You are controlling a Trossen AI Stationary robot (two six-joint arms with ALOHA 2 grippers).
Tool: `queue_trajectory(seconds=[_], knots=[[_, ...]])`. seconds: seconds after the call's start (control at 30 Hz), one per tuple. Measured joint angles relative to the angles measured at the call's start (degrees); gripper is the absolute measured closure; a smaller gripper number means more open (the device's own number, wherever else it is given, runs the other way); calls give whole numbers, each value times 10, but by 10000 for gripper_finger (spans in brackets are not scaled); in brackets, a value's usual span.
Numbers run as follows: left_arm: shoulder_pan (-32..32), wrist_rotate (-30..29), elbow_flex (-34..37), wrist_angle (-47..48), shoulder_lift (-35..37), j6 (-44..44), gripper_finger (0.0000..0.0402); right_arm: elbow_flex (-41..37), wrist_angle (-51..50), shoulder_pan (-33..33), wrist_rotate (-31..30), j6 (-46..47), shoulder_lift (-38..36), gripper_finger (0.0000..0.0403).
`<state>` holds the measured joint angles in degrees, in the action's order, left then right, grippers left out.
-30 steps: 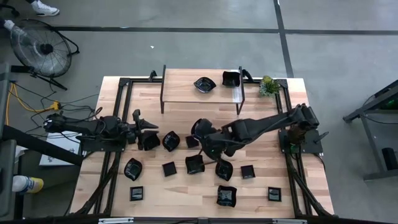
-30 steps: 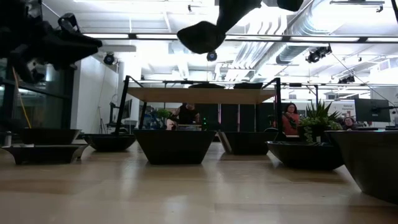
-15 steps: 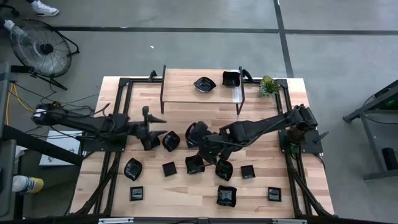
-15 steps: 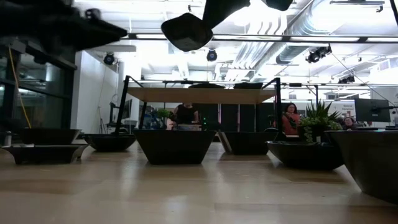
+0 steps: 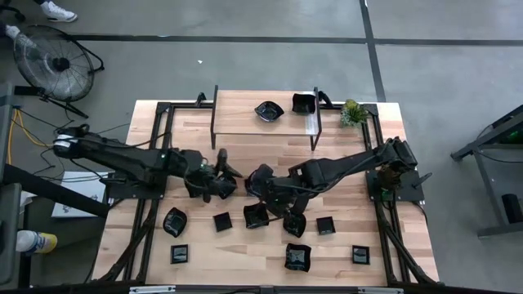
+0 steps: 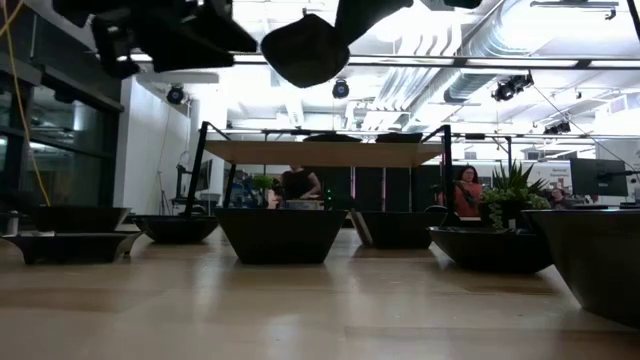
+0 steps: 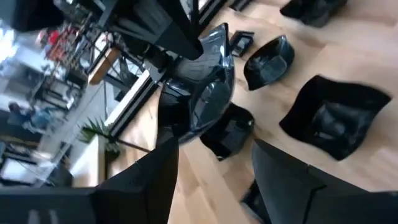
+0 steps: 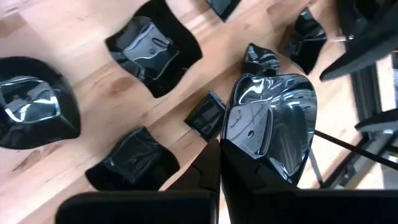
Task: Pick & Place Mini shaped plates
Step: Stack the leaf-shaped plate on top of the other leaf-shaped plate on the shelf
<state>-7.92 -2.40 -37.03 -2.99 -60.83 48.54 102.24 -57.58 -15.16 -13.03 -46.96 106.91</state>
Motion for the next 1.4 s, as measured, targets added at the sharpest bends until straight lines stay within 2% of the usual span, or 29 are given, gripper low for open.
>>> queue_trajectory(seconds=[0.23, 0.37, 0.67, 0.87, 1.1, 1.4], knots=[[0, 14, -21, 2, -42, 94, 205, 0, -18, 0, 7, 3, 0, 403], [0, 21, -21, 1, -55, 110, 205, 0, -7, 5, 42, -8, 0, 403], [0, 36, -21, -19, -66, 140, 205, 0, 28, 17, 76, -29, 0, 403], [0, 47, -21, -17, -66, 162, 211, 0, 35, 18, 74, -30, 0, 403], [0, 70, -21, -37, -70, 173, 283, 0, 46, 18, 75, -30, 0, 403], [0, 73, -21, -30, -70, 192, 382, 0, 47, 18, 81, -30, 0, 403]])
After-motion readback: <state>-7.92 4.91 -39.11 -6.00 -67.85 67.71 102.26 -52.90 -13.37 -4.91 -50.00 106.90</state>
